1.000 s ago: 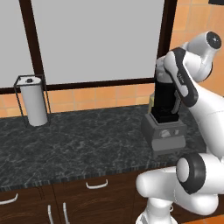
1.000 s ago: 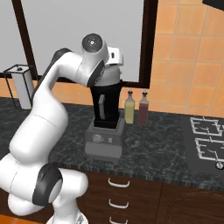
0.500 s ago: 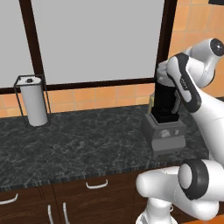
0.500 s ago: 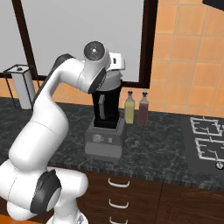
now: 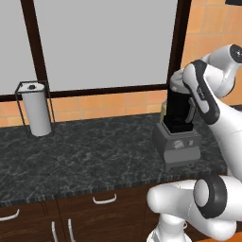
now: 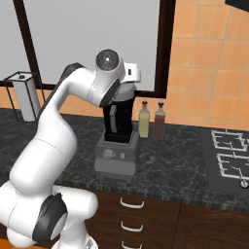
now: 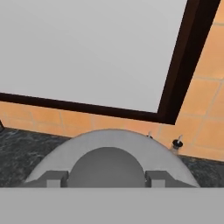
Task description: Close the lid blender by securely placing the lid on top.
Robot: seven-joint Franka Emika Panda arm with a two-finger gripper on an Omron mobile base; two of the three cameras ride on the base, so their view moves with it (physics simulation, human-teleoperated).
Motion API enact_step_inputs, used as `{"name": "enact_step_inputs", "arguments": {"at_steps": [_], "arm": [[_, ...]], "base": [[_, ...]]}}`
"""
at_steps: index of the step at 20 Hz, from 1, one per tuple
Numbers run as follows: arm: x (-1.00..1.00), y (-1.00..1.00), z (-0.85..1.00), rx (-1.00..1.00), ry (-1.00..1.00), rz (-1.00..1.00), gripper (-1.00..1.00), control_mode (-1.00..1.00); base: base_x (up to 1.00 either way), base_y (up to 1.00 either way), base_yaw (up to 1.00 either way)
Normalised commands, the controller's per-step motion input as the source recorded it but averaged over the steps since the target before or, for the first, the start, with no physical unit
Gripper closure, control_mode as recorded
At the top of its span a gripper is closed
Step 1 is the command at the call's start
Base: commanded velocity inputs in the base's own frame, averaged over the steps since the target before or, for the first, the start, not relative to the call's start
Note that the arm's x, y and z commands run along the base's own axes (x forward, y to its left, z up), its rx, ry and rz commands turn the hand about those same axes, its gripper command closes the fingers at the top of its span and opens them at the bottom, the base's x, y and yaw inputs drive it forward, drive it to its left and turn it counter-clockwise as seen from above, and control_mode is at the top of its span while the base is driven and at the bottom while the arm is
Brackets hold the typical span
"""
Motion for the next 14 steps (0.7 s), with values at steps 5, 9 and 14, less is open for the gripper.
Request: {"name": "enact_step_inputs", "arguments": {"at_steps": [5,9,14], "arm": [[-0.18,0.0,0.39,0.0,0.14,0.0,1.0,-1.0],[-0.05,-0.04,0.01,0.0,0.15,0.0,1.0,-1.0],[0.0,-0.1,-0.46,0.0,0.02,0.0,1.0,-1.0]], "base": [[0.0,0.0,0.0],[0.0,0.0,0.0],[0.0,0.0,0.0]]}}
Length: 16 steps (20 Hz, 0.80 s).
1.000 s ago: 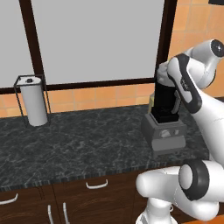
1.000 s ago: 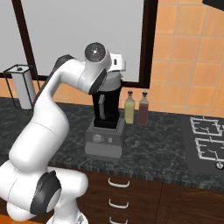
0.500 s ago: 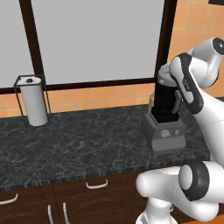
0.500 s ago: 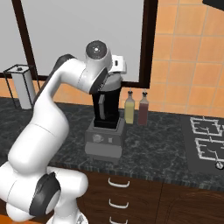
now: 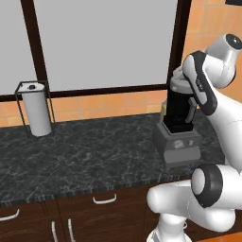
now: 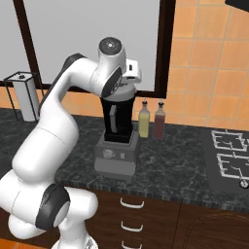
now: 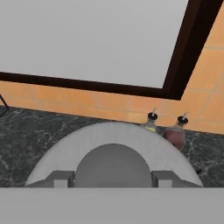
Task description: Close the lid blender by securely placing the lid on top.
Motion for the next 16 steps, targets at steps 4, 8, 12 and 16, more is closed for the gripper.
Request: {"name": "enact_step_inputs", "arguments": {"at_steps": [4,8,12,16], "arm": [[0.0,-0.23,-0.91,0.0,0.0,0.0,1.0,-1.0],[-0.04,-0.4,-1.0,0.0,0.0,0.0,1.0,-1.0],[-0.03,-0.23,-1.0,0.0,0.0,0.0,1.0,-1.0],[-0.01,-0.01,-1.0,-0.02,0.0,0.0,1.0,-1.0]], "base": [[0.0,0.0,0.0],[0.0,0.0,0.0],[0.0,0.0,0.0],[0.0,0.0,0.0]]}}
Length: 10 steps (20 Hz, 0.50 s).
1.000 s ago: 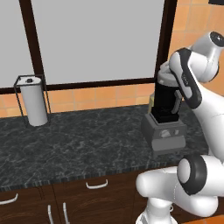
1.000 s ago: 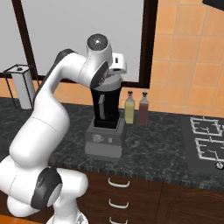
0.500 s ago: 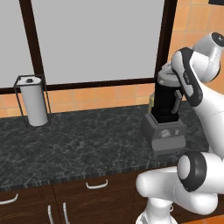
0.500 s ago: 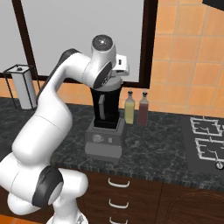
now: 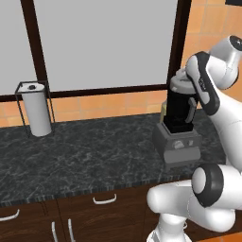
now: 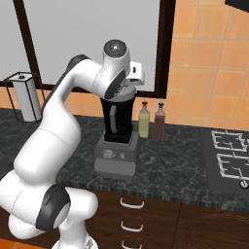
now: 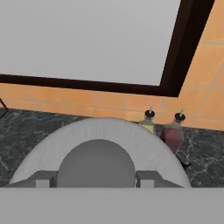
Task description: Close the lid blender by securely placing the lid on top.
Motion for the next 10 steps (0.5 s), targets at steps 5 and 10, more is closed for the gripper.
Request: {"name": "enact_step_inputs", "arguments": {"at_steps": [5,10], "arm": [[-0.37,-0.03,-0.67,-0.01,0.0,0.0,-1.0,-1.0],[-0.83,-0.22,-0.23,0.0,0.0,0.0,-1.0,-1.0]], "base": [[0.0,0.0,0.0],[0.0,0.0,0.0]]}}
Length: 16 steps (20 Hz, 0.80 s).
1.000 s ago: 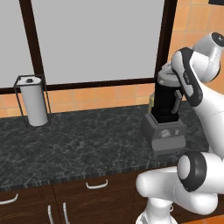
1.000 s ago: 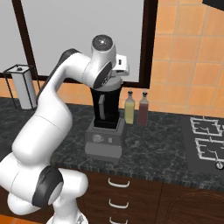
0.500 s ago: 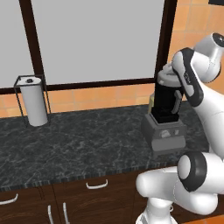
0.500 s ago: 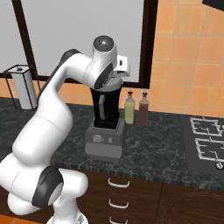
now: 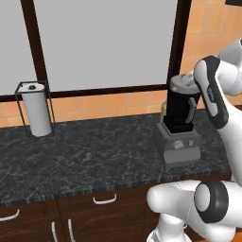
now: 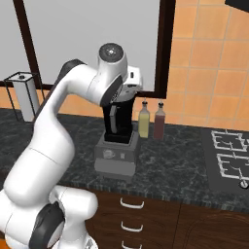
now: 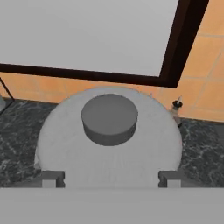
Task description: Close the lid blender by securely placing the lid on top.
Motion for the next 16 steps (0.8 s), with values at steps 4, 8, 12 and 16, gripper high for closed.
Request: {"name": "enact_step_inputs", "arguments": {"at_steps": [4,8,12,16], "arm": [[-0.96,-0.29,-0.01,0.0,0.0,0.0,-1.0,-1.0],[-1.0,-0.24,-0.01,0.0,0.0,0.0,-1.0,-1.0],[-0.95,-0.19,-0.17,0.0,-0.02,0.0,-1.0,-1.0],[-0.78,-0.15,-0.27,0.0,-0.12,0.0,-1.0,-1.0]], "base": [[0.0,0.0,0.0],[0.0,0.0,0.0],[0.0,0.0,0.0],[0.0,0.0,0.0]]}}
